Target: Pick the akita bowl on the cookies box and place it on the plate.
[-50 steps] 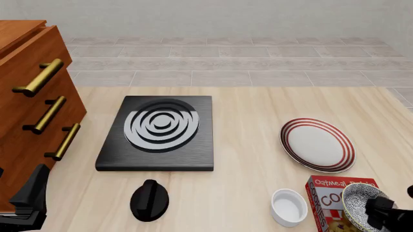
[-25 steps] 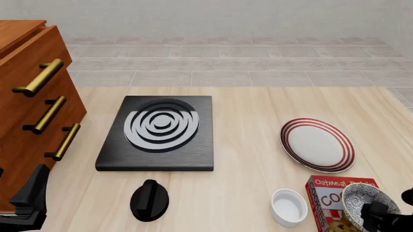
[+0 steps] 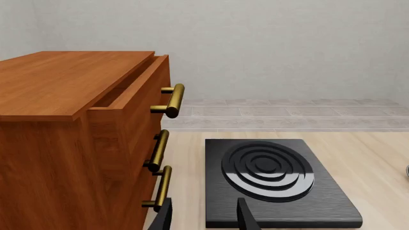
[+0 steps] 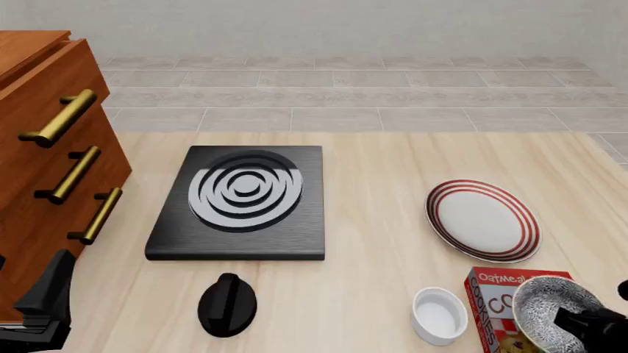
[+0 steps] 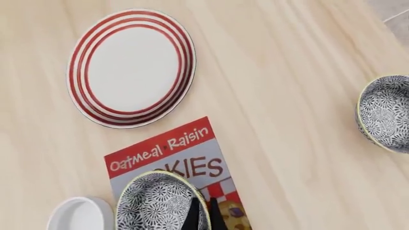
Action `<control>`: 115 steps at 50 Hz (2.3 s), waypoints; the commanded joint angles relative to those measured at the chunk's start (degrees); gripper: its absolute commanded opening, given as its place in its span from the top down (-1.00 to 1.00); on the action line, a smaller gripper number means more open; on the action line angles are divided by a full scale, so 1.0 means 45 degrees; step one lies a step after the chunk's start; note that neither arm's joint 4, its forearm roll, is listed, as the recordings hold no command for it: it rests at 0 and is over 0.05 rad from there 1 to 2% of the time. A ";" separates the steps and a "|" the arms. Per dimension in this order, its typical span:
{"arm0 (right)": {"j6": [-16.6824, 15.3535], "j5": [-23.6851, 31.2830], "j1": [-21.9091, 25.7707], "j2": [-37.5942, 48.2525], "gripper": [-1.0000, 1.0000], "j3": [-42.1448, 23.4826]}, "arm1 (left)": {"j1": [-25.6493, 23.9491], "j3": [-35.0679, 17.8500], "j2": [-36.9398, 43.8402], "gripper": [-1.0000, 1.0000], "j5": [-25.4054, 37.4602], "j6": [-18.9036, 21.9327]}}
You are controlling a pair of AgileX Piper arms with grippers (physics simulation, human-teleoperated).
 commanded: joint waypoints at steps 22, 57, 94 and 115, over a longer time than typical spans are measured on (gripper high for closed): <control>0.1780 0.1640 0.2237 -0.0431 1.00 -0.3474 | 0.0000 0.0000 0.0000 -1.00 0.0000 0.0000; 0.2995 -0.2200 0.3640 0.4603 1.00 -0.6337 | 0.0000 0.0000 0.0000 -1.00 0.0000 0.0000; 0.3470 -0.5084 0.3012 0.8437 1.00 -0.6608 | 0.0000 0.0000 0.0000 -1.00 0.0000 0.0000; 0.3494 -0.6266 0.2377 1.0073 1.00 -0.6543 | 0.0000 0.0000 0.0000 -1.00 0.0000 0.0000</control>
